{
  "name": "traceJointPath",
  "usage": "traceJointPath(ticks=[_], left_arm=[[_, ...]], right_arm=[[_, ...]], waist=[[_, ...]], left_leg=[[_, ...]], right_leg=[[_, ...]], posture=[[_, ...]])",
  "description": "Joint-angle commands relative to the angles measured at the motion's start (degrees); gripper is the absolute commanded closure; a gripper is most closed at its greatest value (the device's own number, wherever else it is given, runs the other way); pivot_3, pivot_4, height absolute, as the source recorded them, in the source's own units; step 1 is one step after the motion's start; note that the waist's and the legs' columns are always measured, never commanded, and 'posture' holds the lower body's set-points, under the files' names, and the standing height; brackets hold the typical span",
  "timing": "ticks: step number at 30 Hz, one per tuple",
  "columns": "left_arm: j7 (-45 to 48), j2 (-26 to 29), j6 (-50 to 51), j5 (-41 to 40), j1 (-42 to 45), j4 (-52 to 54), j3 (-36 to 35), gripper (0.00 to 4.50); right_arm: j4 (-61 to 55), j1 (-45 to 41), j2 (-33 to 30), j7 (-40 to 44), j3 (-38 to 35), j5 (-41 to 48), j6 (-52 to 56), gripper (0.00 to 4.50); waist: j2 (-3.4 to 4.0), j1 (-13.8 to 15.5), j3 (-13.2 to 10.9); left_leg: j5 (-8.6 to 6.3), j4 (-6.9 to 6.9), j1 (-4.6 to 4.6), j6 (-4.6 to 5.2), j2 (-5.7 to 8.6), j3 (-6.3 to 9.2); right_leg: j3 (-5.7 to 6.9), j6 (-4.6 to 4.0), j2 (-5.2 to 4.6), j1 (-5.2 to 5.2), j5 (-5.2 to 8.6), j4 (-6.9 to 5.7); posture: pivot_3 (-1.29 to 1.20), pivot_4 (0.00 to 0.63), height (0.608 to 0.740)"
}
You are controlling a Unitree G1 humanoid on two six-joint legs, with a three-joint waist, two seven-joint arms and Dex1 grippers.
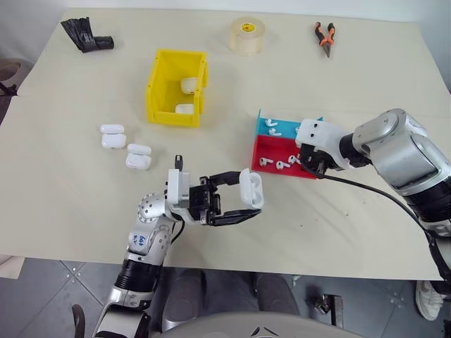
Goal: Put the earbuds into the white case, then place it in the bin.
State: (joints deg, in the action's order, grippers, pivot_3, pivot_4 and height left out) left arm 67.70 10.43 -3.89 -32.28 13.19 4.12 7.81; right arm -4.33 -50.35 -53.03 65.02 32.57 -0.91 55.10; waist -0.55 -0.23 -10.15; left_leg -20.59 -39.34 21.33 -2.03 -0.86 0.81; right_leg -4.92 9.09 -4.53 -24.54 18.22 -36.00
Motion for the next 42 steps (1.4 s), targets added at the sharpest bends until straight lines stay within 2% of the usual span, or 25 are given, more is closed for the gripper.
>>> traceJointPath(ticks=[1,9,14,20,22,27,29,35,42], left_arm=[[-0.44,0.23,-0.23,-0.89,-0.31,2.94,-0.19,1.72],[-0.88,0.74,-0.05,-1.07,-0.66,3.49,-0.19,1.72],[-1.04,1.04,0.11,-1.11,-1.14,3.89,-0.12,1.72],[0.68,2.23,0.99,-2.04,-0.51,2.23,-0.96,1.72],[1.40,2.54,2.42,-2.85,0.92,1.22,-1.12,1.72],[3.42,3.12,5.85,-5.60,3.88,-0.80,-2.39,1.72],[3.87,3.38,7.89,-6.42,5.35,-2.03,-2.89,1.72],[6.37,4.48,11.70,-6.86,8.57,-4.73,-3.53,1.72],[8.00,4.71,15.37,-7.74,11.04,-6.19,-4.79,1.72]], right_arm=[[-0.25,-0.19,0.59,0.14,-0.52,-0.87,-0.09,3.97],[-0.96,-0.37,1.25,0.75,-1.77,-0.10,-0.40,3.97],[-3.68,-0.77,-0.02,2.72,-5.36,2.69,0.29,3.97],[-6.46,5.53,-2.50,1.02,-16.41,7.22,-1.84,3.97],[-8.05,11.05,0.10,-1.24,-24.01,10.24,-8.53,3.97],[-11.60,21.73,8.40,-5.89,-36.82,15.92,-25.63,3.97],[-14.42,25.72,12.56,-6.21,-40.88,20.95,-28.31,3.97],[-21.36,32.56,21.98,-12.63,-45.95,29.75,-30.66,3.97],[-28.74,35.41,26.73,-18.51,-44.73,35.62,-30.87,3.97]], waist=[[0.00,0.00,0.00],[0.00,-0.11,0.00],[0.00,-0.05,0.00],[-0.01,0.29,0.00],[-0.02,0.21,0.00],[-0.02,-0.06,0.00],[-0.03,0.01,0.00],[-0.02,-0.18,0.00],[-0.02,-0.14,0.00]], left_leg=[[0.00,0.00,0.00,0.00,0.00,0.00],[0.01,0.00,-0.01,-0.01,-0.01,0.00],[0.01,0.00,0.00,-0.01,0.00,0.00],[0.00,0.00,0.01,0.00,0.01,0.07],[0.00,0.00,0.00,0.01,0.02,0.04],[0.02,0.01,-0.01,0.03,0.02,-0.01],[0.03,0.01,-0.04,0.03,0.02,-0.02],[0.05,-0.01,-0.06,0.03,0.03,0.02],[0.09,0.00,-0.08,-0.03,0.03,0.08]], right_leg=[[0.00,0.00,0.00,0.00,0.00,0.00],[0.01,0.00,0.01,0.00,0.00,-0.01],[0.00,0.00,0.00,-0.01,0.00,-0.01],[0.08,0.00,-0.01,0.05,0.00,0.02],[0.07,0.00,-0.02,0.07,0.00,0.02],[0.05,0.03,0.04,0.06,-0.02,-0.06],[0.03,0.04,0.05,0.06,-0.02,-0.09],[0.04,0.05,0.04,0.10,-0.03,-0.39],[0.07,0.05,0.05,0.09,-0.02,-0.46]], posture=[[0.00,0.150,0.740],[0.00,0.150,0.740],[0.00,0.150,0.740],[0.00,0.150,0.740],[0.00,0.150,0.740],[0.00,0.150,0.740],[0.00,0.150,0.740],[0.00,0.150,0.740],[0.00,0.150,0.740]])
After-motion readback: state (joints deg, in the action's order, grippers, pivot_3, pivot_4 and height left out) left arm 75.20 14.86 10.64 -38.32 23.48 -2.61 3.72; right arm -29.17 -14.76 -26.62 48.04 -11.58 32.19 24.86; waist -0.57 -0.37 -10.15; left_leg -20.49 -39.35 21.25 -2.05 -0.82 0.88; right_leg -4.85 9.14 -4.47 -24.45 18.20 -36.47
